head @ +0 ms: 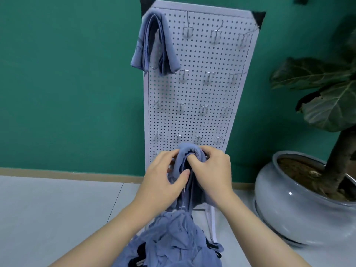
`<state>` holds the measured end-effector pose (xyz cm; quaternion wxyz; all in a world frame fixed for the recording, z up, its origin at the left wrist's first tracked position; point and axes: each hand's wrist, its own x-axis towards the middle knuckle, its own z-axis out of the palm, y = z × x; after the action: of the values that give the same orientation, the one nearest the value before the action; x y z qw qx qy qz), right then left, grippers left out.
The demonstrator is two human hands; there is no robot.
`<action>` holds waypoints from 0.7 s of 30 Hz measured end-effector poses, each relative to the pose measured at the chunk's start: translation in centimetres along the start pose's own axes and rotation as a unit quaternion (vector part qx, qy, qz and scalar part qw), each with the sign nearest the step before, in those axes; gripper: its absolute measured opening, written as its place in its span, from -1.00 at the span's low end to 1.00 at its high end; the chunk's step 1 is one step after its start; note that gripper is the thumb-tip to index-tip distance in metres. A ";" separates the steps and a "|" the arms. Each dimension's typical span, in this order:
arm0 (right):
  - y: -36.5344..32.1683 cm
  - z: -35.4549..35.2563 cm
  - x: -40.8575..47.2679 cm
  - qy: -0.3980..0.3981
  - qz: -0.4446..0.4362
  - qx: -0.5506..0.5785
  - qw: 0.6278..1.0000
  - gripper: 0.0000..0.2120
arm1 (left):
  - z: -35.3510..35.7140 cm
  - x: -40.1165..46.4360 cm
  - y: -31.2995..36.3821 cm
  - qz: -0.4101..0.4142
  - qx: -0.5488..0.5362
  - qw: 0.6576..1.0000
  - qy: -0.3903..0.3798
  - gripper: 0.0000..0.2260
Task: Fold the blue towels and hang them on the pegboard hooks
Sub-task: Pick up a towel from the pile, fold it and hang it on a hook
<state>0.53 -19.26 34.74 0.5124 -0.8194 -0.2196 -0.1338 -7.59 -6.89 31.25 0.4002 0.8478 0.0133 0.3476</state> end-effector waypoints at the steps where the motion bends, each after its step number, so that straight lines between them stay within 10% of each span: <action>1: -0.5 -0.3 0.4 -0.003 -0.007 0.003 1.000 -0.75 | 0.0 0.6 0.4 0.001 0.000 1.000 0.019 -0.67; 21: -15.4 -7.7 17.3 0.089 -0.245 -0.012 0.965 -0.79 | -7.3 22.4 12.0 0.146 0.055 0.966 0.207 -0.85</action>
<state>7.92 -16.53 57.81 0.4718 -0.7314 -0.3655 -0.3299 1.99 -3.38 55.66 0.2865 0.7705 -0.0091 0.5694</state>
